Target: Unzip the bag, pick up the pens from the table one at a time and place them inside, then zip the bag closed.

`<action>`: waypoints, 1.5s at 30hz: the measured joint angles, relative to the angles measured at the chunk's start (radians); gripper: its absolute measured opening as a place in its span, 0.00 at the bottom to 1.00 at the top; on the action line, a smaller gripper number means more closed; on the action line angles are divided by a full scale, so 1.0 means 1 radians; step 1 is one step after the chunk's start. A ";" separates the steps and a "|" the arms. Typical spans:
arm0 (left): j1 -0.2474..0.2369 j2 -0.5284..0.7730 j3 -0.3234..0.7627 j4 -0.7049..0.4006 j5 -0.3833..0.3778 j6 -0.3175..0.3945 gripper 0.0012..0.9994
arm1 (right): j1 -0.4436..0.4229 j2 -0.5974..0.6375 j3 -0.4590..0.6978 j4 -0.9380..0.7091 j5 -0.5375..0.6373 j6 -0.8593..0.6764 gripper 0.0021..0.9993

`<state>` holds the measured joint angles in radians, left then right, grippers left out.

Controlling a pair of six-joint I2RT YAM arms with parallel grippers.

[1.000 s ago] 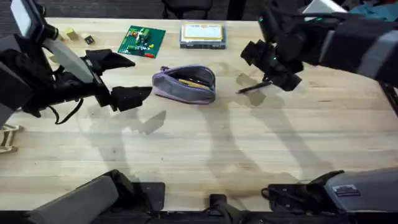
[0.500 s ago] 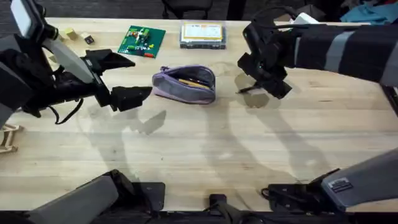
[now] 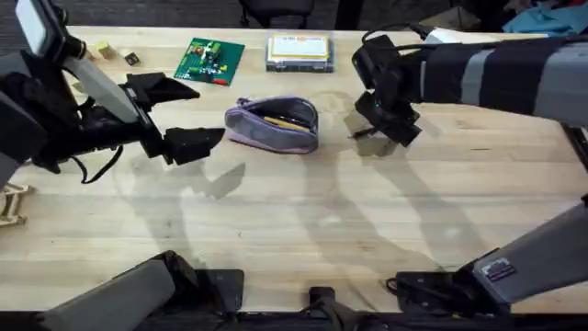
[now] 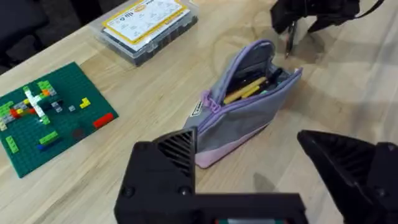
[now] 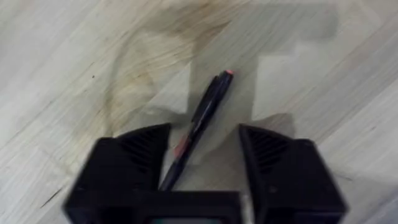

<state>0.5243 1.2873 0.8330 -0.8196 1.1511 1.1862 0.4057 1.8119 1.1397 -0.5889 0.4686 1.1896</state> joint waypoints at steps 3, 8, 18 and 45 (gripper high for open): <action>0.000 0.000 0.000 0.000 0.000 0.000 0.99 | -0.001 0.001 0.000 0.001 0.006 0.001 0.42; 0.000 0.000 0.000 0.000 0.000 0.000 0.99 | -0.001 0.003 0.000 0.004 0.009 0.006 0.16; 0.000 0.000 0.000 0.000 0.000 0.000 0.99 | -0.001 0.003 0.002 0.008 0.016 0.006 0.04; 0.000 0.000 0.000 0.001 0.000 0.000 0.99 | 0.045 -0.281 0.056 0.149 -0.047 -0.715 0.03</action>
<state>0.5243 1.2873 0.8330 -0.8188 1.1510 1.1862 0.4506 1.5308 1.1957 -0.4403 0.4217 0.4751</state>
